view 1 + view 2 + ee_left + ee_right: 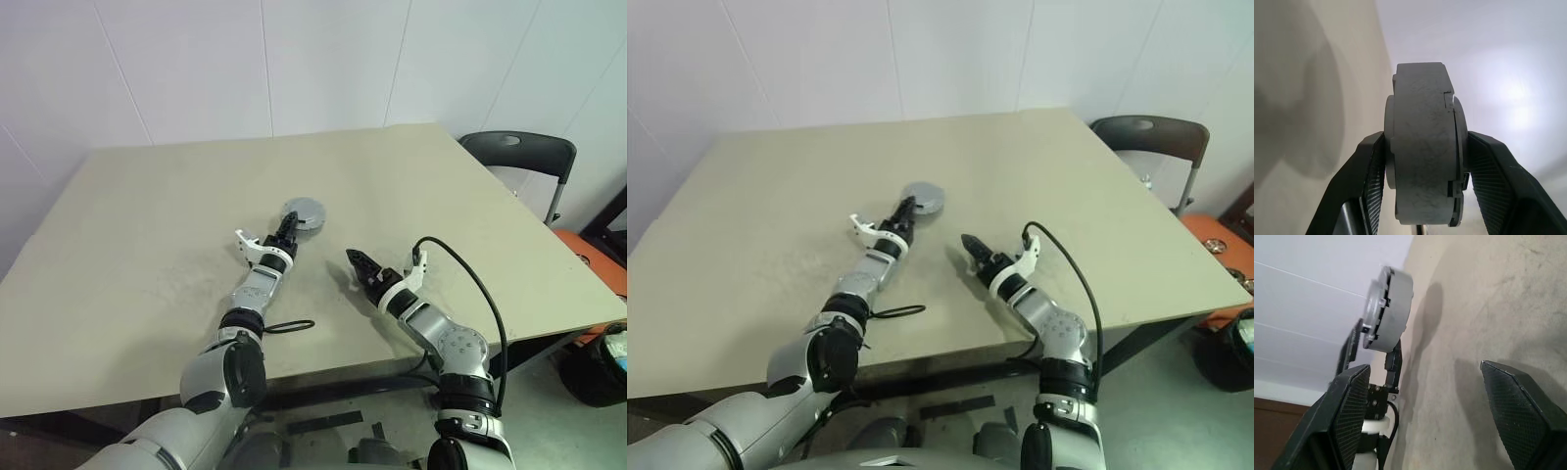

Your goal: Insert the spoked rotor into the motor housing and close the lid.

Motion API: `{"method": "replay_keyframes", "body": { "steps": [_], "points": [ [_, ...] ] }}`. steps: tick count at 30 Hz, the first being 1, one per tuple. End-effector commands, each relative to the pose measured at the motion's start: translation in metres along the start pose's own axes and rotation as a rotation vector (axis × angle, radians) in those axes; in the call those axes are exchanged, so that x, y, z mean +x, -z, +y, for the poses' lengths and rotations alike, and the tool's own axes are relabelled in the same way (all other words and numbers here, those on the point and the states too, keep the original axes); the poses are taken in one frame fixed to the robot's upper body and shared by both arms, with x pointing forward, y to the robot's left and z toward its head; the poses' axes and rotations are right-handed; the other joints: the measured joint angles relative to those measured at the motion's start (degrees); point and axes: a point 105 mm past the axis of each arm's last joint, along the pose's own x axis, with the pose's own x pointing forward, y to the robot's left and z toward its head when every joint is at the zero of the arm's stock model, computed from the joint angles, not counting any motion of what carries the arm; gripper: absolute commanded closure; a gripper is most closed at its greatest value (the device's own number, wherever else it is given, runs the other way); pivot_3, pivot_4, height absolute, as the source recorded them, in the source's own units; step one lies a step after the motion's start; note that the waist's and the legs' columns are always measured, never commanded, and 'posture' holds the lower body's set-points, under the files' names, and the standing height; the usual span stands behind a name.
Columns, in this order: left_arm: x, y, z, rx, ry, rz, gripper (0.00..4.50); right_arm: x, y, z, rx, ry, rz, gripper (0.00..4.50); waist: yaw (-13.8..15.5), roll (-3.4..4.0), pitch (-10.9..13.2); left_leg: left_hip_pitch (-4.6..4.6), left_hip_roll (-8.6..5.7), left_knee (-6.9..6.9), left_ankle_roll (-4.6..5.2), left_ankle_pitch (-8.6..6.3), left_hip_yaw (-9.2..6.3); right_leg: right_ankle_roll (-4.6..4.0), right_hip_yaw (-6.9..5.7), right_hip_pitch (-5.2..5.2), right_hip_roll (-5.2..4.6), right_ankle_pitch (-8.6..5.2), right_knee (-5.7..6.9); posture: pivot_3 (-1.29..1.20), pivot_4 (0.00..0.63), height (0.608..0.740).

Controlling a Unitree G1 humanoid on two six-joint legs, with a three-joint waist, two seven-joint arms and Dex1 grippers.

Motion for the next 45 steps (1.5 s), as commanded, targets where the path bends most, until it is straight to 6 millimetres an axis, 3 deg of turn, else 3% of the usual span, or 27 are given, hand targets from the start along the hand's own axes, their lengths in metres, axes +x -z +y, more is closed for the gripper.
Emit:
{"method": "replay_keyframes", "body": {
  "steps": [1,8,13,16,23,34,43,44,45],
  "points": [
    [0.005,-0.043,-0.010,0.022,-0.013,-0.206,2.30,0.004,-0.005,0.010,-0.027,-0.036,-0.004,0.73,-0.2,-0.01,0.0,0.00,0.00,0.00,0.00,0.00,0.00,0.00,0.00,-0.01,0.01,0.00,0.01,0.00,0.000,0.740],
    [-0.020,-0.124,0.008,0.200,-0.208,-0.500,2.30,0.007,0.000,0.010,-0.029,-0.039,0.015,0.73,-1.7,-0.11,0.1,0.03,0.19,0.00,-0.02,0.02,0.01,0.01,0.12,-0.12,0.28,0.00,0.15,0.00,0.000,0.740],
    [-0.038,-0.171,-0.001,0.314,-0.227,-0.645,2.30,0.008,0.008,0.011,-0.034,-0.059,0.056,0.73,-1.5,-0.32,0.1,0.02,0.17,0.04,-0.04,0.03,0.01,0.01,0.15,-0.17,0.37,0.01,0.25,0.00,0.000,0.740],
    [-0.044,-0.187,-0.004,0.337,-0.232,-0.686,2.30,0.009,0.013,0.010,-0.042,-0.052,0.076,0.73,-1.0,-0.38,0.1,0.01,0.10,0.09,-0.04,0.03,0.00,0.01,0.13,-0.24,0.32,0.01,0.25,0.00,0.000,0.740],
    [-0.053,-0.195,0.002,0.378,-0.277,-0.710,2.30,0.009,0.015,0.006,-0.050,-0.041,0.088,0.73,0.0,-0.47,0.1,0.01,0.07,0.13,-0.05,0.04,-0.01,-0.02,0.13,-0.37,0.30,0.03,0.29,0.00,0.000,0.740],
    [-0.055,-0.180,0.021,0.411,-0.351,-0.647,2.30,0.010,0.023,0.002,-0.110,-0.014,0.123,0.73,0.0,-0.54,0.0,0.02,0.08,0.17,-0.10,0.07,-0.01,-0.02,0.13,-0.40,0.32,0.03,0.45,0.00,0.000,0.740],
    [-0.064,-0.179,0.039,0.399,-0.462,-0.651,2.30,0.006,0.027,-0.006,-0.167,0.031,0.144,0.73,-0.1,-0.62,-0.2,0.25,0.08,0.21,-0.12,0.08,0.00,-0.02,0.14,-0.30,0.34,0.03,0.66,0.00,0.000,0.740],
    [-0.064,-0.179,0.039,0.391,-0.460,-0.653,1.58,0.006,0.027,-0.007,-0.173,0.035,0.145,0.73,-0.1,-0.63,-0.2,0.26,0.08,0.21,-0.13,0.08,0.00,-0.02,0.14,-0.30,0.34,0.03,0.69,0.00,0.000,0.740],
    [-0.065,-0.179,0.039,0.381,-0.455,-0.659,1.33,0.005,0.027,-0.007,-0.174,0.037,0.144,0.73,0.0,-0.64,-0.2,0.27,0.08,0.23,-0.13,0.08,0.00,-0.02,0.14,-0.30,0.34,0.03,0.73,0.00,0.000,0.740]
  ]
}}
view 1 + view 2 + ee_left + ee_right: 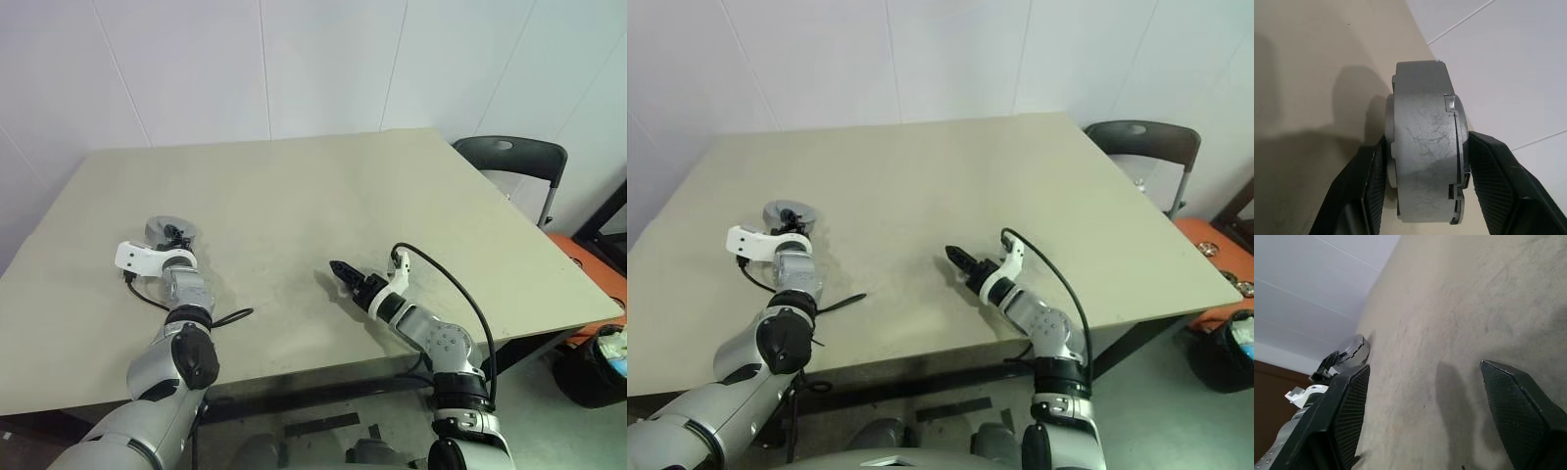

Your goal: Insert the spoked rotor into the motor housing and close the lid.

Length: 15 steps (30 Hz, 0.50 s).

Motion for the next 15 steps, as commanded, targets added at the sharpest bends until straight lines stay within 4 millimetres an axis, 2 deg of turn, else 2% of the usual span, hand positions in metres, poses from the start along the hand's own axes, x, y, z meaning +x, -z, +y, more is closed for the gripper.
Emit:
{"method": "replay_keyframes", "body": {
  "steps": [1,4,5,8,15],
  "points": [
    [-0.001,-0.001,0.004,-0.042,-0.023,-0.013,1.00,-0.002,0.003,-0.003,-0.017,0.023,0.013,0.73,0.0,-0.03,0.0,0.00,0.00,0.01,-0.01,0.00,0.00,0.00,0.00,-0.01,0.00,0.00,0.02,0.00,0.000,0.740],
    [0.000,-0.005,0.008,-0.041,-0.048,-0.030,0.13,-0.004,0.004,-0.005,-0.017,0.028,0.015,0.73,0.0,0.00,-0.1,0.03,0.00,0.05,-0.01,0.01,0.00,0.00,0.00,0.00,-0.01,0.00,0.09,0.00,0.000,0.740],
    [0.000,-0.006,0.012,0.001,-0.080,-0.031,0.02,-0.003,0.004,-0.005,-0.018,0.030,0.016,0.73,0.0,0.00,-0.1,0.06,0.00,0.05,-0.02,0.01,0.00,0.00,0.01,0.03,0.00,0.00,0.10,0.00,0.000,0.740],
    [-0.001,-0.013,0.026,0.108,-0.178,-0.049,0.02,-0.002,0.006,-0.006,-0.026,0.034,0.026,0.73,-0.3,-0.01,-0.1,0.22,0.00,0.03,-0.02,0.01,0.00,0.00,0.12,0.24,0.08,0.00,0.14,0.00,0.000,0.740],
    [-0.005,-0.026,0.044,0.256,-0.328,-0.097,0.02,0.001,0.008,-0.005,-0.032,0.029,0.040,0.73,-1.1,-0.02,-0.1,0.82,0.00,-0.20,-0.03,0.00,0.01,0.00,0.17,0.45,0.10,0.00,0.14,0.00,0.000,0.740]
  ]
}}
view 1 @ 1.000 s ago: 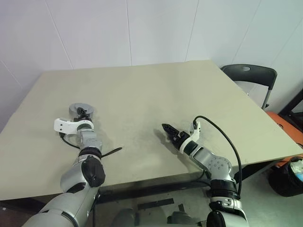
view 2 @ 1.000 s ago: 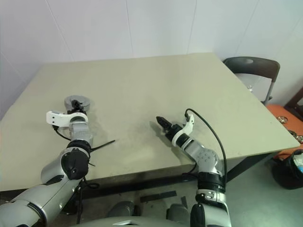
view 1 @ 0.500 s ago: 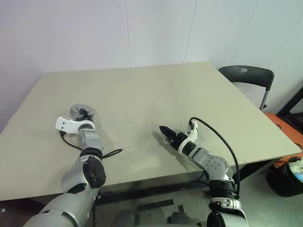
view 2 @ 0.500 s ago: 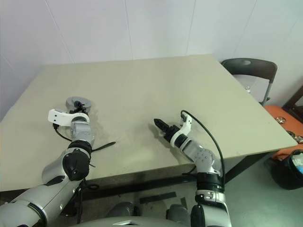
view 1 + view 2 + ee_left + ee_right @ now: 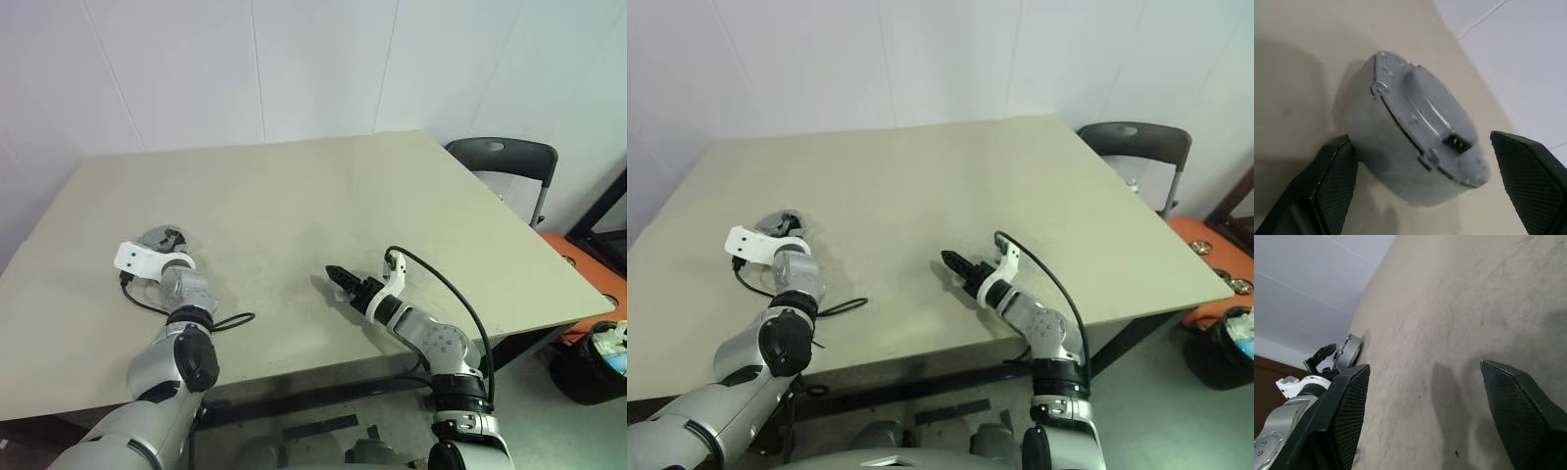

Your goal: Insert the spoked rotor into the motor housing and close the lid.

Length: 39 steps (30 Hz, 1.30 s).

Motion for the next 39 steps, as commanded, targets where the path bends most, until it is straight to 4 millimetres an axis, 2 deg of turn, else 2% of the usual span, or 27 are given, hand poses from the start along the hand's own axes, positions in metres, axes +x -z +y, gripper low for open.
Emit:
{"method": "replay_keyframes", "body": {
  "steps": [1,8,10,12,14,16,20,24,27,29,32,33,36,39],
  "points": [
    [0.003,-0.014,0.032,0.115,-0.174,-0.051,0.02,0.001,0.002,-0.004,-0.003,0.018,0.016,0.73,-0.5,0.00,0.0,0.02,0.00,0.00,0.00,0.00,-0.01,0.00,0.00,0.01,0.00,0.00,0.00,0.00,0.000,0.740],
    [0.000,-0.030,0.034,0.436,-0.400,-0.094,0.02,0.007,0.001,-0.003,-0.018,0.007,0.029,0.73,-0.7,-0.02,0.0,0.25,-0.01,0.05,-0.01,0.00,-0.08,0.01,-0.01,0.02,0.04,0.01,0.15,0.00,0.000,0.740],
    [0.000,-0.037,0.023,0.507,-0.391,-0.144,0.02,0.010,0.001,-0.003,-0.020,0.005,0.033,0.73,-0.6,-0.03,0.0,0.29,-0.01,0.11,-0.04,0.01,-0.12,0.03,-0.02,0.04,0.04,0.04,0.20,0.00,0.000,0.740],
    [0.000,-0.042,0.004,0.548,-0.310,-0.200,0.02,0.012,0.002,-0.003,-0.022,0.004,0.038,0.73,-0.5,-0.12,0.0,0.29,-0.02,0.14,-0.13,0.06,-0.14,0.04,-0.03,0.03,0.06,0.11,0.20,0.00,0.000,0.740],
    [0.000,-0.042,-0.019,0.564,-0.179,-0.241,0.02,0.013,0.004,-0.003,-0.022,-0.001,0.043,0.73,-0.4,-0.15,0.0,0.28,-0.02,0.16,-0.17,0.07,-0.14,0.02,-0.04,0.02,0.08,0.18,0.19,0.00,0.000,0.740],
    [-0.001,-0.041,-0.030,0.573,-0.104,-0.262,0.02,0.014,0.005,-0.003,-0.023,-0.005,0.045,0.73,-0.5,-0.16,0.0,0.27,-0.02,0.16,-0.24,0.05,-0.14,-0.01,-0.04,0.01,0.06,0.22,0.16,0.00,0.000,0.740],
    [-0.011,-0.031,-0.079,0.533,0.242,-0.266,0.02,0.014,0.005,-0.003,-0.022,-0.006,0.040,0.73,-0.6,-0.16,0.0,0.20,0.00,0.13,-0.36,0.00,-0.15,-0.06,-0.05,-0.09,0.03,0.25,0.14,0.00,0.000,0.740],
    [-0.037,-0.006,-0.126,0.354,0.671,-0.139,0.02,0.012,0.003,-0.006,-0.022,0.009,0.027,0.73,-0.6,-0.15,0.0,0.12,0.00,0.10,-0.37,0.00,-0.15,-0.19,-0.06,-0.11,-0.03,0.31,0.00,0.00,0.000,0.740],
    [-0.062,0.019,-0.143,0.290,0.944,-0.006,0.02,0.007,-0.004,-0.011,-0.069,0.050,-0.007,0.73,-0.7,-0.12,0.0,0.08,0.00,0.08,-0.37,0.00,-0.14,-0.25,-0.05,-0.10,-0.09,0.34,-0.12,0.00,0.000,0.740],
    [-0.082,0.033,-0.147,0.314,1.117,0.049,0.02,0.002,-0.018,-0.011,-0.191,0.093,-0.055,0.73,-0.7,-0.08,0.0,0.06,0.01,0.01,-0.37,0.00,-0.15,-0.27,-0.04,-0.08,-0.11,0.35,-0.24,0.00,0.000,0.740],
    [-0.102,0.041,-0.145,0.266,1.284,0.129,0.02,-0.009,-0.049,-0.001,-0.407,0.134,-0.162,0.73,-0.6,0.14,0.1,-0.04,0.01,-0.06,-0.36,-0.01,-0.16,-0.28,-0.02,-0.09,-0.15,0.35,-0.41,0.00,0.000,0.740],
    [-0.106,0.042,-0.145,0.266,1.315,0.139,0.02,-0.012,-0.056,0.001,-0.438,0.140,-0.184,0.73,-0.5,0.17,0.1,-0.17,0.00,-0.06,-0.34,-0.01,-0.19,-0.28,-0.03,-0.14,-0.17,0.35,-0.48,0.00,0.000,0.740],
    [-0.126,0.047,-0.140,0.310,1.465,0.209,0.02,-0.025,-0.095,0.013,-0.618,0.199,-0.289,0.73,-0.6,0.16,0.1,-0.92,-0.01,-0.03,-0.16,0.07,-0.19,-0.30,-0.03,-0.70,-0.16,0.47,-0.57,0.00,0.000,0.740],
    [-0.135,0.052,-0.135,0.386,1.535,0.234,0.02,-0.028,-0.115,0.014,-0.727,0.256,-0.334,0.73,-0.5,0.19,0.1,-1.13,0.00,-0.11,-0.15,0.08,-0.19,-0.32,-0.02,-0.99,-0.11,0.51,-0.58,0.00,0.000,0.740]
  ]
}}
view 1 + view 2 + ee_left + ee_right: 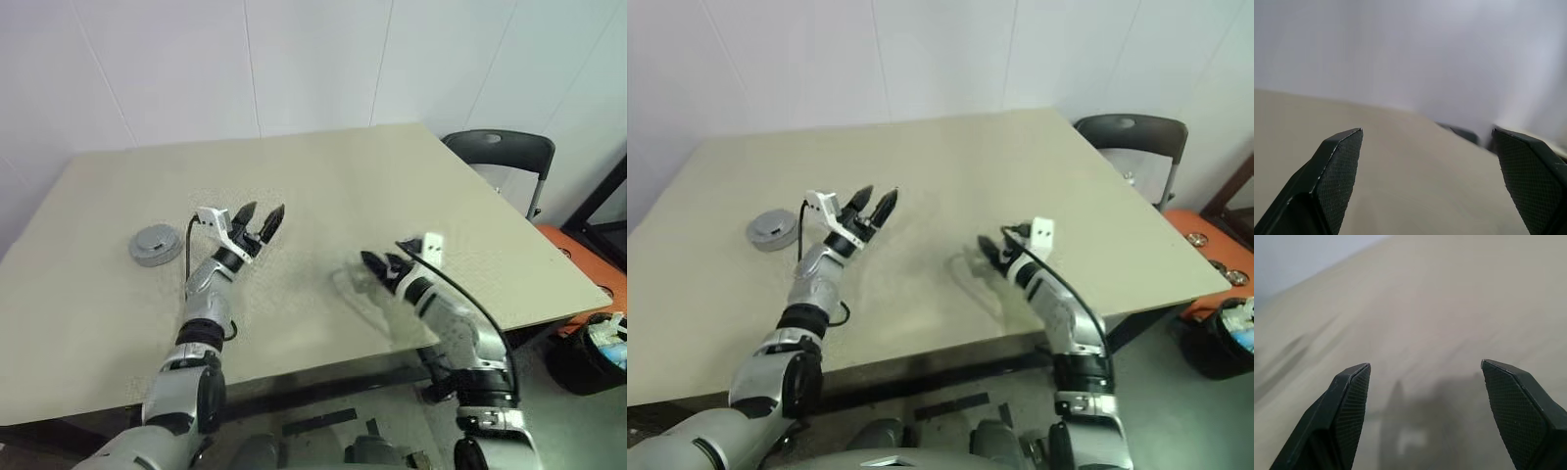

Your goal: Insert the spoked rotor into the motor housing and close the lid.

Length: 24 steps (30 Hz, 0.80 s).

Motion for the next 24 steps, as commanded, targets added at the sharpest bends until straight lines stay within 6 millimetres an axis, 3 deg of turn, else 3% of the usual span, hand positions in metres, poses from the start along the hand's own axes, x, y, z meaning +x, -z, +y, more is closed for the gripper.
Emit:
{"method": "replay_keyframes", "body": {
  "steps": [1,4,7,13,18,24],
  "points": [
    [0.009,-0.017,-0.018,0.078,0.117,-0.017,0.02,0.007,-0.041,0.006,-0.153,0.018,-0.122,0.73,0.0,0.02,0.0,0.00,0.00,-0.05,0.00,0.00,0.00,0.00,0.00,-0.01,0.02,0.00,-0.02,0.00,0.000,0.740],
    [0.011,-0.032,-0.022,0.049,0.111,-0.084,0.02,0.015,-0.050,0.014,-0.272,-0.002,-0.114,0.73,-0.2,0.06,0.0,0.04,0.04,-0.06,0.00,0.00,0.00,0.00,0.01,0.02,0.05,0.00,-0.03,0.00,0.000,0.740],
    [0.009,-0.029,-0.032,0.099,0.154,-0.053,0.02,0.023,-0.053,0.018,-0.343,-0.017,-0.104,0.73,-0.1,0.06,0.0,0.07,0.04,0.00,0.01,0.01,0.00,0.00,0.01,0.09,0.06,0.00,-0.02,0.00,0.000,0.740],
    [-0.009,-0.028,-0.031,0.138,0.128,-0.042,0.02,0.034,-0.048,0.032,-0.420,-0.085,-0.069,0.73,-0.1,0.07,0.0,0.15,0.03,0.02,0.01,0.01,0.00,0.00,0.01,0.17,0.07,0.00,-0.02,0.00,0.000,0.740],
    [-0.021,-0.026,-0.035,0.167,0.150,-0.004,0.02,0.037,-0.051,0.044,-0.377,-0.116,-0.093,0.73,0.0,0.08,0.0,0.15,0.04,0.05,0.00,0.01,0.00,-0.01,0.00,0.18,0.08,0.00,0.00,0.00,0.000,0.740],
    [-0.018,-0.030,-0.034,0.181,0.125,-0.008,0.02,0.039,-0.038,0.053,-0.402,-0.155,-0.073,0.73,0.1,0.08,0.1,0.16,0.03,0.06,0.00,0.01,0.00,-0.01,0.00,0.18,0.07,0.01,0.00,0.00,0.000,0.740]
  ]
}}
